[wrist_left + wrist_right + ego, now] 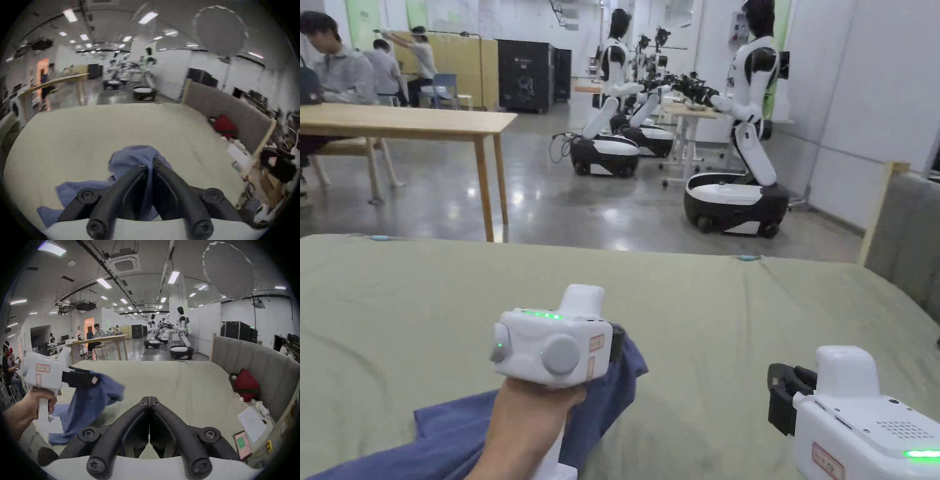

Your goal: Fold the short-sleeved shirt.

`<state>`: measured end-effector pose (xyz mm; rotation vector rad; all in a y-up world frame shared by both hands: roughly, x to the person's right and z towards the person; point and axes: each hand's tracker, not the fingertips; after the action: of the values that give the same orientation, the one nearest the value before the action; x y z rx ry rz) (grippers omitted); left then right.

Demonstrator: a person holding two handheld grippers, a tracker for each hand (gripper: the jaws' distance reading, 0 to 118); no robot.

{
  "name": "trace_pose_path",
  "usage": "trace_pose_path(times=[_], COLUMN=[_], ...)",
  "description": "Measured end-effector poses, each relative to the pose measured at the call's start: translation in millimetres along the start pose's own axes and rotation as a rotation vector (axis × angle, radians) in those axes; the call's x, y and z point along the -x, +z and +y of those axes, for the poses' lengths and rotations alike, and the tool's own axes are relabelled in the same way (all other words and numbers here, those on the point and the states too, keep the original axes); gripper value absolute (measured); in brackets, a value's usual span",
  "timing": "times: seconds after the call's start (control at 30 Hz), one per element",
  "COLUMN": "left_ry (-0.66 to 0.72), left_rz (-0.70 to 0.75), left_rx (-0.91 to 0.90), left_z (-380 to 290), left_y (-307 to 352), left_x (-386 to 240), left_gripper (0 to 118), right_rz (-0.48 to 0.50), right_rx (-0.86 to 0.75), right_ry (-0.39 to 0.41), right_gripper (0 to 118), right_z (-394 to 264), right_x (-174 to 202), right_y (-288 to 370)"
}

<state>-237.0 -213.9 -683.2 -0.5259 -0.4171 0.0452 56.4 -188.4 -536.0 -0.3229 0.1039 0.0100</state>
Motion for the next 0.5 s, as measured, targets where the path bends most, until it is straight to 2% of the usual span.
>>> trace_pose_path(times=[0.13,0.2,0.33,0.43,0.47,0.5], left_ry=[-0.093,-0.146,-0.193,-0.13,-0.132,-0.131], left_rz=[-0.13,-0.095,0.013,-0.023,-0.024,-0.023], left_rx=[0.093,0.174,0.265,0.314,0.3,0.266], left_z=[5,-8,-46,-58,-60,-60], left_y=[-43,-67,-125,-130,-128,-123], left_x=[-97,-135,-165,-170,-170,-169], left_gripper=[0,0,0,2,9,37], right_rz=[-0.068,-0.101,-0.132,-0.132,-0.128,-0.124], right_rx=[0.005,0.01,0.037,0.054,0.058,0.06], right_ry=[-0.025,-0.027,-0.048,-0.059,-0.059,-0.056], right_gripper=[1,1,1,1,1,1], right_z=[-4,-8,-16,-19,-19,-19], right_x=[-50,-71,-102,-112,-112,-111], right_y=[14,18,19,16,15,13])
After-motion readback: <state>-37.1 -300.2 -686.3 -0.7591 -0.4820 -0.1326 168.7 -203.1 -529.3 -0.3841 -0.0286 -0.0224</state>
